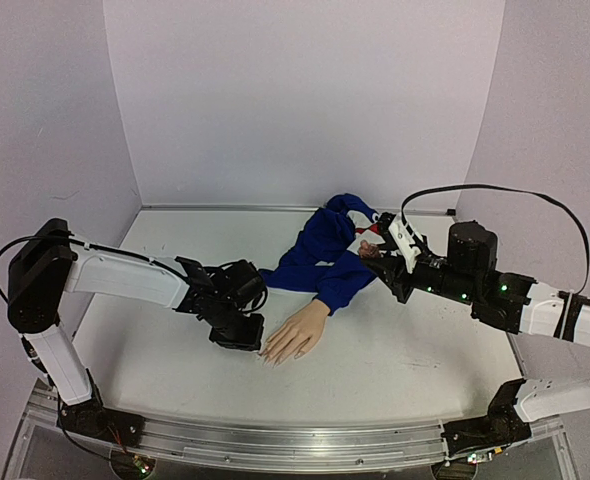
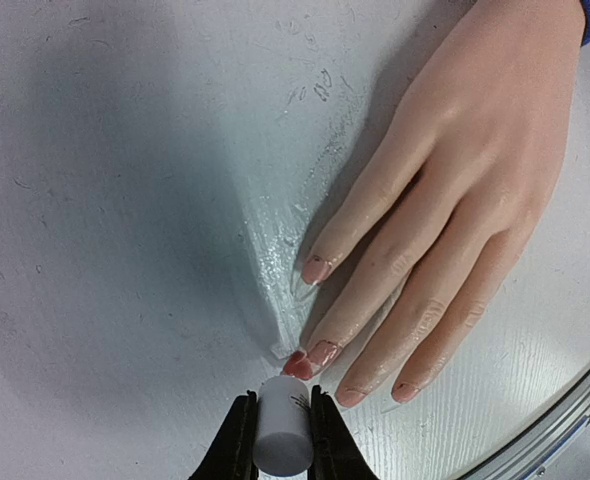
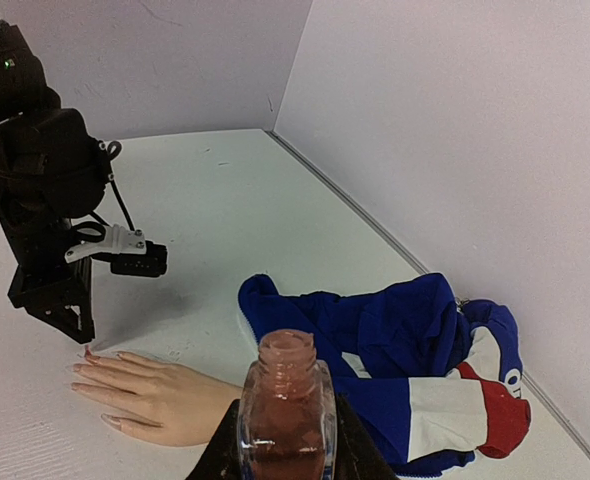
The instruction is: Paint the nails
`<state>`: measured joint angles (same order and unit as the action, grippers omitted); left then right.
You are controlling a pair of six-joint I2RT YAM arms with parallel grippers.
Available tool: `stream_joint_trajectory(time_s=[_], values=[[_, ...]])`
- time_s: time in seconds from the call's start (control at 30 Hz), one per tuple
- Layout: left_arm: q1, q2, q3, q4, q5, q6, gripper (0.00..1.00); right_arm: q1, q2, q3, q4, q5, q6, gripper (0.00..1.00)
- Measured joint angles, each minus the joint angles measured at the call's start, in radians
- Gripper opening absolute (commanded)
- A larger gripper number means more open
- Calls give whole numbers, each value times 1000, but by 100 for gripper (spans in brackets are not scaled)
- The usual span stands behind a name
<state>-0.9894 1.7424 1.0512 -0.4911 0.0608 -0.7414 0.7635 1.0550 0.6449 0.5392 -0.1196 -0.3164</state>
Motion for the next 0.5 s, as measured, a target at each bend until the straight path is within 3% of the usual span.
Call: stream_joint_trajectory(time_s=[0.5], values=[[0,-40,-14,2,-20,2,0,0,10,0,0,0,0,0]])
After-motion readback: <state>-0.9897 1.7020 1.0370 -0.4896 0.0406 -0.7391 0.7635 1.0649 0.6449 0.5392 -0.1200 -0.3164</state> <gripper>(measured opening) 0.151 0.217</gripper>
